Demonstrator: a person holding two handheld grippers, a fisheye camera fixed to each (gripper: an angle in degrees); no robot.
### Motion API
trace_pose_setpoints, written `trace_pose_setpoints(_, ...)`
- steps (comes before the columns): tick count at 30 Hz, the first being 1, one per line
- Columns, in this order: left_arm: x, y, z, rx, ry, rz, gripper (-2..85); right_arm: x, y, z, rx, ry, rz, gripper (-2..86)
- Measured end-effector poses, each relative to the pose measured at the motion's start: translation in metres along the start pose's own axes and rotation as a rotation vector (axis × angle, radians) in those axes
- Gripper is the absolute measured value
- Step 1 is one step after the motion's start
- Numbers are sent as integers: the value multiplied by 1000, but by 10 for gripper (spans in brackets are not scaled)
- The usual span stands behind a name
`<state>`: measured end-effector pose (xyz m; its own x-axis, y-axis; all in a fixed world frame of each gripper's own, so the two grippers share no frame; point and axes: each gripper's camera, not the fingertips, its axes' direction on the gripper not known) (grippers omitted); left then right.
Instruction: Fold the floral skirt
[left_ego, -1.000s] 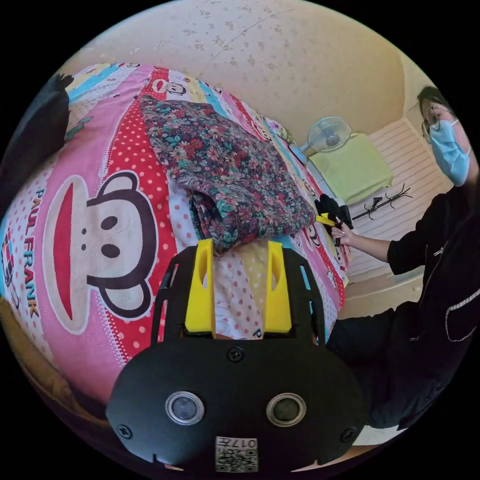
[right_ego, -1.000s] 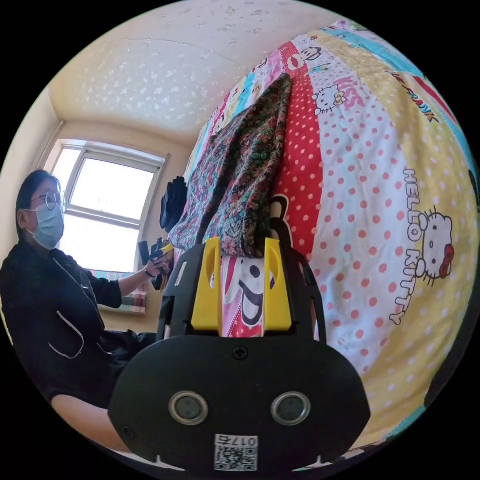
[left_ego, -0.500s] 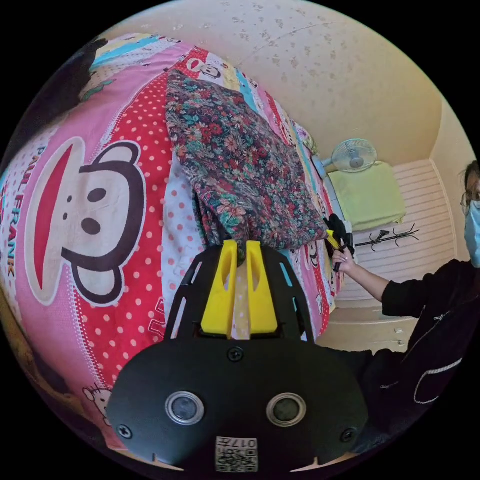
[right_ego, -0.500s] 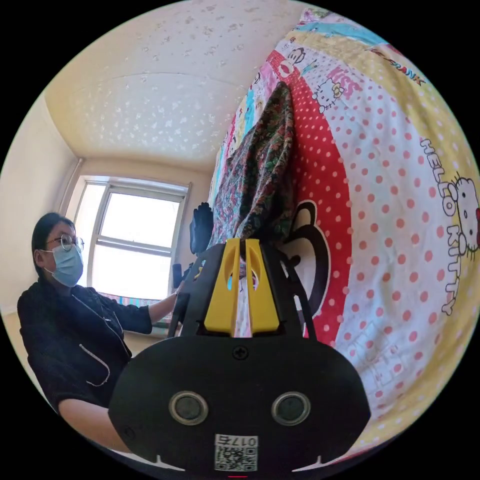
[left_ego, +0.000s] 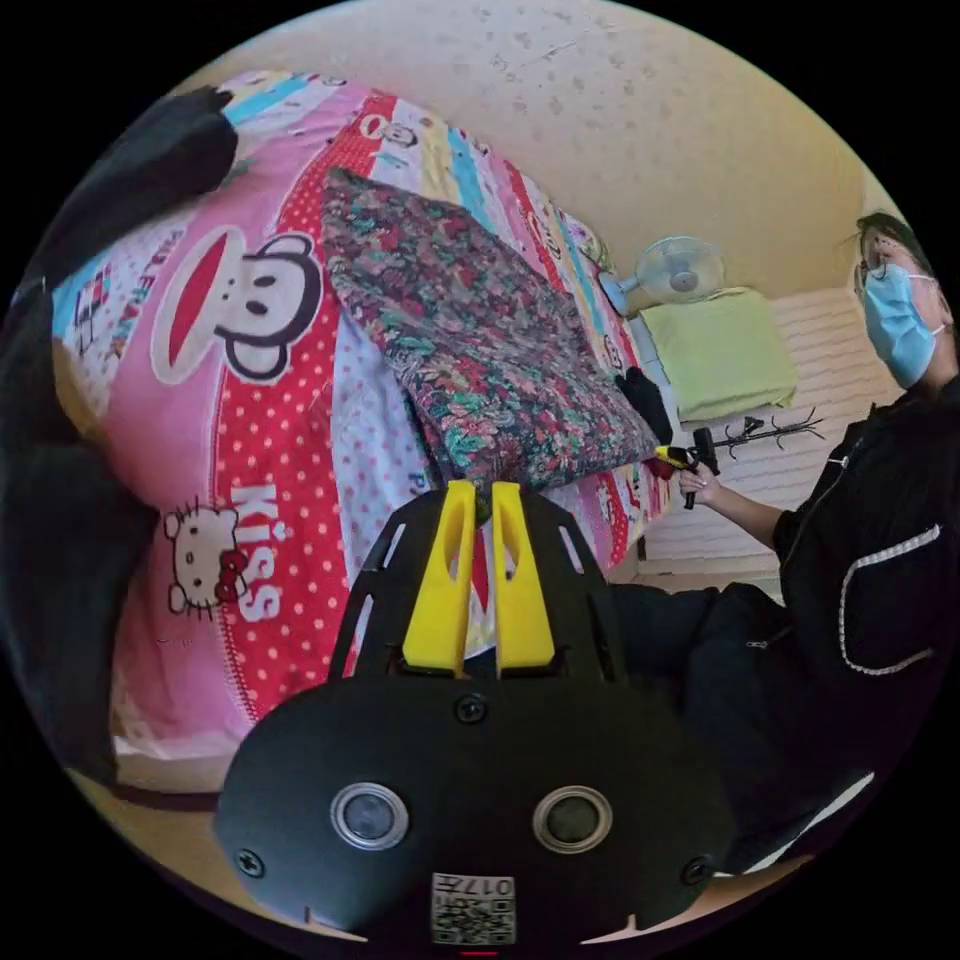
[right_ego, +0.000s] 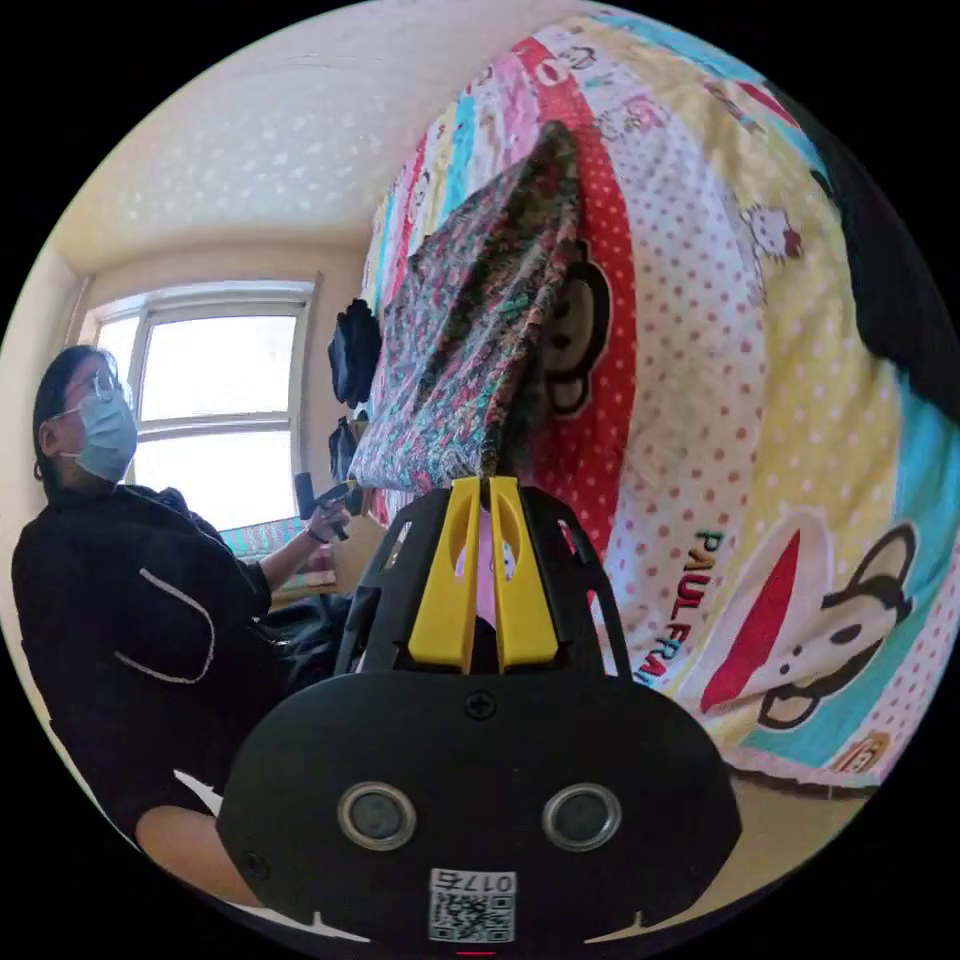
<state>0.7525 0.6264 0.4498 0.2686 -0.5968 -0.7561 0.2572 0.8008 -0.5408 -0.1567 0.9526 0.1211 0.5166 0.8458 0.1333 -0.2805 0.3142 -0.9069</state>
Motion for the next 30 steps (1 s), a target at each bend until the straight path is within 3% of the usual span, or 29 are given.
trace_pose_setpoints(2,-27,32,23,13,72,-106,23,37,27,25,15,-46,155,28)
trace_pose_setpoints(6,-25,64,15,103,205,-133,46,24,44,25,100,-118,173,36)
trace_pose_setpoints(11,8,89,-27,91,164,-85,76,-72,38,-6,69,127,75,63)
trace_pose_setpoints(15,26,142,-53,222,133,-177,84,-187,-3,13,117,295,-142,65)
trace_pose_setpoints(18,42,162,-37,376,118,-263,113,-289,-47,82,138,389,-406,59)
trace_pose_setpoints(22,46,175,10,415,160,-414,184,-366,-97,230,11,469,-620,52)
trace_pose_setpoints(25,43,189,32,477,215,-482,197,-345,-115,338,-265,658,-520,48)
trace_pose_setpoints(28,34,201,37,548,283,-557,177,-337,-102,337,-94,574,-474,42)
trace_pose_setpoints(30,30,207,40,580,331,-599,149,-338,-106,327,-136,516,-384,36)
